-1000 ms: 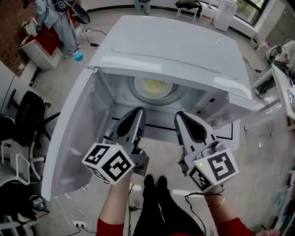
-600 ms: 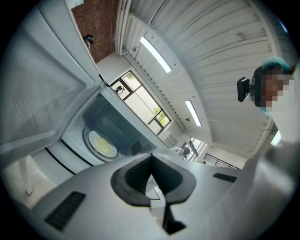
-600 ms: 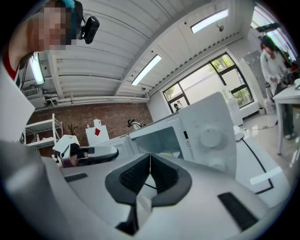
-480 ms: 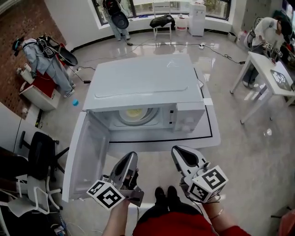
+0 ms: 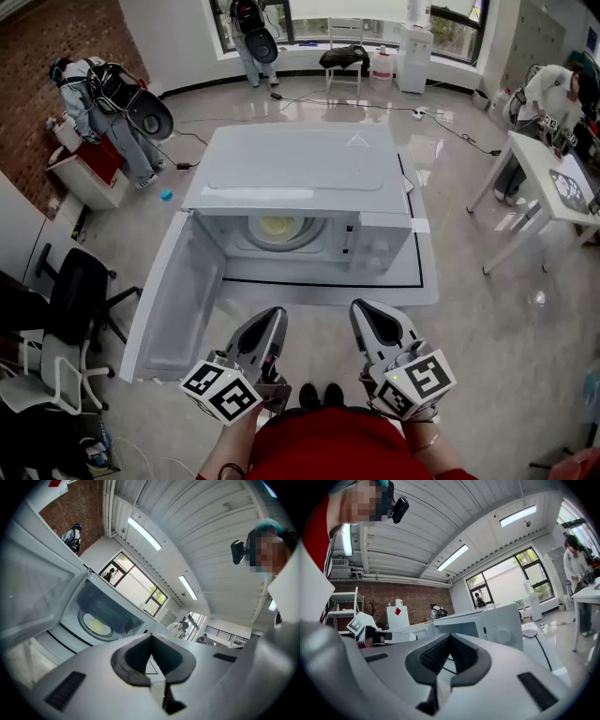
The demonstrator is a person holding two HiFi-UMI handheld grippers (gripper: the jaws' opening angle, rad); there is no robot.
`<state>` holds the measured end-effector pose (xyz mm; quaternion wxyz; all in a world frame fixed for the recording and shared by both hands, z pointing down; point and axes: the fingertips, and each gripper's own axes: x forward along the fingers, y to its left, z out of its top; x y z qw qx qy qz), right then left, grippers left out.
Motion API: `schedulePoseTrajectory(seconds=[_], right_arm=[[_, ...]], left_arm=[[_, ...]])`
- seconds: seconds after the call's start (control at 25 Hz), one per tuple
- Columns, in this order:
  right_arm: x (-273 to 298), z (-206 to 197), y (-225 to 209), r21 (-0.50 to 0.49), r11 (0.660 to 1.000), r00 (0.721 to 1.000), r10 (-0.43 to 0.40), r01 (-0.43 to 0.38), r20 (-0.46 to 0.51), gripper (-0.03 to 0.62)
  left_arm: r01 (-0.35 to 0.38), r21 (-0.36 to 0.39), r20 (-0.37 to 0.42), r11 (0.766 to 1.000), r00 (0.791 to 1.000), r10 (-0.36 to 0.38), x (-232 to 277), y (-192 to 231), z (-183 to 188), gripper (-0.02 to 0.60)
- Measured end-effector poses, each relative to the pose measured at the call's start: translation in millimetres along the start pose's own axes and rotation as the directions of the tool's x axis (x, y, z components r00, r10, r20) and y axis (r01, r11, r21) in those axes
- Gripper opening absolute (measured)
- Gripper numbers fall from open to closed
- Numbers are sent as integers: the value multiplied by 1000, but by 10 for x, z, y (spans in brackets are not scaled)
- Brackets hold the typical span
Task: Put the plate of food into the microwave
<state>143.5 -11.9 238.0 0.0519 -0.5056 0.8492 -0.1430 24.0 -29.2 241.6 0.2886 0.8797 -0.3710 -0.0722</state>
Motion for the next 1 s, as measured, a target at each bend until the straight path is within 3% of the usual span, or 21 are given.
schedulePoseTrajectory(seconds=[0.44,1.0], right_arm=[[98,-96,92,-76,997,999,8,-11,-49,14],[61,-111,53,-115,993,998,-23,16,-58,14]], left_arm=[[-36,38,-13,999,999,37,22,14,-10,8],[-52,33,-28,998,998,53,12,-22,-60,8]])
